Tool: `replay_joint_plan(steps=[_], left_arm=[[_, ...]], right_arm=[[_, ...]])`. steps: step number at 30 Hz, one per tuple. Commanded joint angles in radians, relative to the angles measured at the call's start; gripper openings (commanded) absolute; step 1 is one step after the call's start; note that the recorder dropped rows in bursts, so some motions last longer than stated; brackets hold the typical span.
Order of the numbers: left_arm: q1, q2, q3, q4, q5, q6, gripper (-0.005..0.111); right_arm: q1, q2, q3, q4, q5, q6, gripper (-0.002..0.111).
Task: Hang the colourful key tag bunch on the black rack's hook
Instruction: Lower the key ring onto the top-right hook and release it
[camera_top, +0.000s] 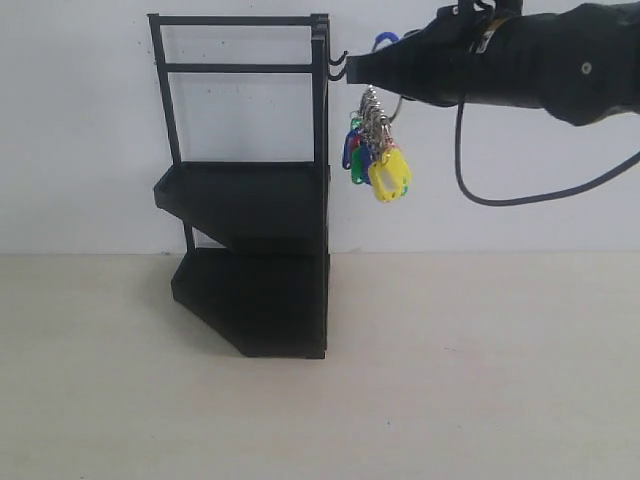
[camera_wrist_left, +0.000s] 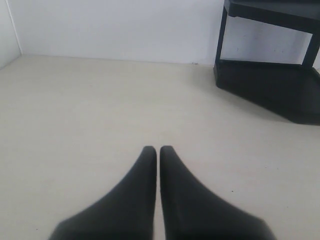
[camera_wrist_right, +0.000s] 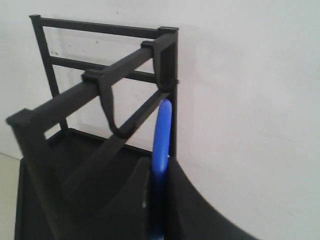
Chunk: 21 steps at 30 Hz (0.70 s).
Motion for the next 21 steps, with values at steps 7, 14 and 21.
replay_joint_plan(steps=[7, 14, 21], left_arm=[[0.003, 0.004, -0.002, -0.007, -0.007, 0.0, 0.004], [0.003, 0.004, -0.002, -0.007, -0.007, 0.0, 0.004], [0.003, 0.004, -0.002, -0.007, -0.007, 0.0, 0.004]], right_arm=[[0.022, 0.086, -0.092, 0.041, -0.012, -0.02, 0.0], [0.046, 0.131, -0.181, 0.033, 0.11, -0.02, 0.0], [0.055, 0.131, -0.181, 0.03, 0.199, -0.012, 0.0]])
